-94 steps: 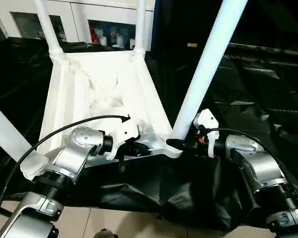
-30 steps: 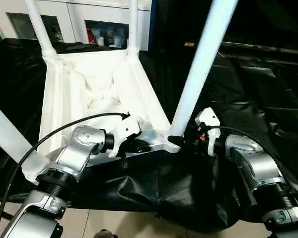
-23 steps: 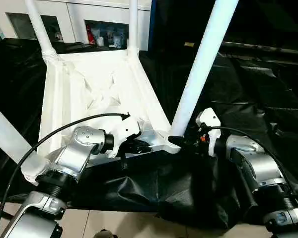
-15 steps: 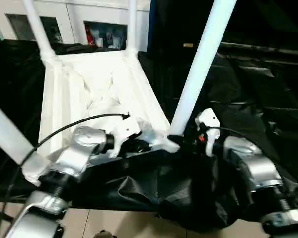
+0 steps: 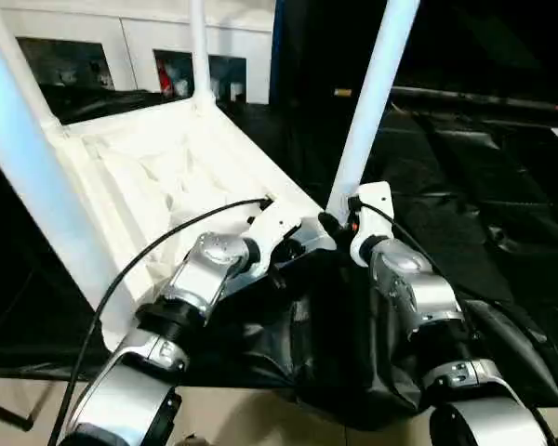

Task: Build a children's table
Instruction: Rotate leg to tighten

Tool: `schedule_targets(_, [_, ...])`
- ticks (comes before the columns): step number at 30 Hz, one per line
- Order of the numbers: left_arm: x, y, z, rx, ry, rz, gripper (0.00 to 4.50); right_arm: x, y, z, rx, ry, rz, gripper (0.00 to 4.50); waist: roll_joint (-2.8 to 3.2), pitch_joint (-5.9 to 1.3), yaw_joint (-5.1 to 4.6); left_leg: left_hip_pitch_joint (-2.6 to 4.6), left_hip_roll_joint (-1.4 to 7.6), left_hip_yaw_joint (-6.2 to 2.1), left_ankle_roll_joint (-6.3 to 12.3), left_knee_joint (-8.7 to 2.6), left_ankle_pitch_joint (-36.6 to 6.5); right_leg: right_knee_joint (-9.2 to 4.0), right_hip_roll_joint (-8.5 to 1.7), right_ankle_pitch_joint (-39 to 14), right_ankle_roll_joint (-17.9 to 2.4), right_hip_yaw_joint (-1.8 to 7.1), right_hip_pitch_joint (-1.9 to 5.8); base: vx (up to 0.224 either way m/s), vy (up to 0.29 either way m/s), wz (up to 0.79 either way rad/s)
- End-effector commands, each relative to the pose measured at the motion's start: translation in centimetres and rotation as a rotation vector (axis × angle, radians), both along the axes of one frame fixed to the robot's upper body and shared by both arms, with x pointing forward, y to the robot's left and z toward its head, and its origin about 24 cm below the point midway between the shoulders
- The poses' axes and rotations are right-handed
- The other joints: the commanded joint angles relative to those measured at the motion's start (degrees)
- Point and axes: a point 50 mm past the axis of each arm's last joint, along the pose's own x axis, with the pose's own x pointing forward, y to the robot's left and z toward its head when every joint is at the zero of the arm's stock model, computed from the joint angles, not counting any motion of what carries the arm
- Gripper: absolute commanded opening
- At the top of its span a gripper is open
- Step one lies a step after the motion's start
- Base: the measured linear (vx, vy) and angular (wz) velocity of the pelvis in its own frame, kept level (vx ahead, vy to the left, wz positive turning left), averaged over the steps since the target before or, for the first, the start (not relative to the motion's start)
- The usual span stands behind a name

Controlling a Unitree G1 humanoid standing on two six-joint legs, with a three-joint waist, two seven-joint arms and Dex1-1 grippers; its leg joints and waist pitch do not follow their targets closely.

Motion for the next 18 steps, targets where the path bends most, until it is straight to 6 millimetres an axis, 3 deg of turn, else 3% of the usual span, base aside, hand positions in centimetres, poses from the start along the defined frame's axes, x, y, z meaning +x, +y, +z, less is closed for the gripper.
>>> schedule_targets(1, [0.0, -0.7, 0.0, -0.016, -0.008, -0.019, 0.00, -1.9, 3.4, -2.5, 0.100, 0.141, 0.178, 2.79, 0.13, -1.95, -0.04, 0.47, 0.88, -0.39, -1.22, -4.34, -22.7, -5.84, -3.39, -21.2, -6.8, 1.66, 0.37, 0.000, 0.000, 0.00])
schedule_targets(4, [-0.4, 0.0, -0.2, -0.014, 0.022, -0.066, 0.00, -1.5, 2.2, -1.5, 0.089, 0.091, 0.199, 3.23, 0.07, -2.10, 0.08, 0.32, 0.98, -0.38, -0.90, -4.35, -21.3, -5.74, -3.51, -20.6, -6.9, 1.70, 0.59, 0.000, 0.000, 0.00])
schedule_targets(7, [-0.7, 0.5, -0.3, -0.007, 0.035, -0.109, 0.00, -1.3, 1.3, -1.0, 0.068, 0.062, 0.224, 3.30, 0.02, -2.44, 0.10, -0.09, 1.03, -0.19, -0.40, -4.12, -17.4, -5.16, -3.42, -14.9, -8.2, 1.67, 0.97, 0.000, 0.000, 0.00])
schedule_targets(8, [-1.3, 1.3, -0.4, -0.011, 0.053, -0.176, 0.00, -1.5, -0.3, -0.7, 0.023, 0.046, 0.284, 3.30, -0.11, -2.66, 0.38, -0.23, 1.04, -0.20, -0.06, -3.90, -15.4, -4.85, -3.38, -12.0, -8.7, 1.54, 1.33, 0.000, 0.000, 0.00])
schedule_targets(11, [-2.3, 2.1, 0.0, -0.038, 0.049, -0.300, 0.00, -2.2, -2.3, -0.1, -0.012, 0.037, 0.402, 3.30, -0.17, -2.59, 0.68, -0.47, 1.01, 0.23, 1.29, -3.46, -11.9, -4.24, -3.17, -5.3, -10.6, 1.49, 1.55, 0.000, 0.000, 0.00])
schedule_targets(18, [-4.1, 3.7, 0.6, -0.064, 0.129, -0.451, 0.00, -4.1, -4.6, 1.0, -0.058, 0.028, 0.614, 3.30, 0.19, -2.85, 1.12, -0.20, 1.21, 0.42, 3.19, -3.02, -8.2, -3.17, -2.92, 3.8, -13.2, 1.31, 1.89, 0.000, 0.000, 0.00])
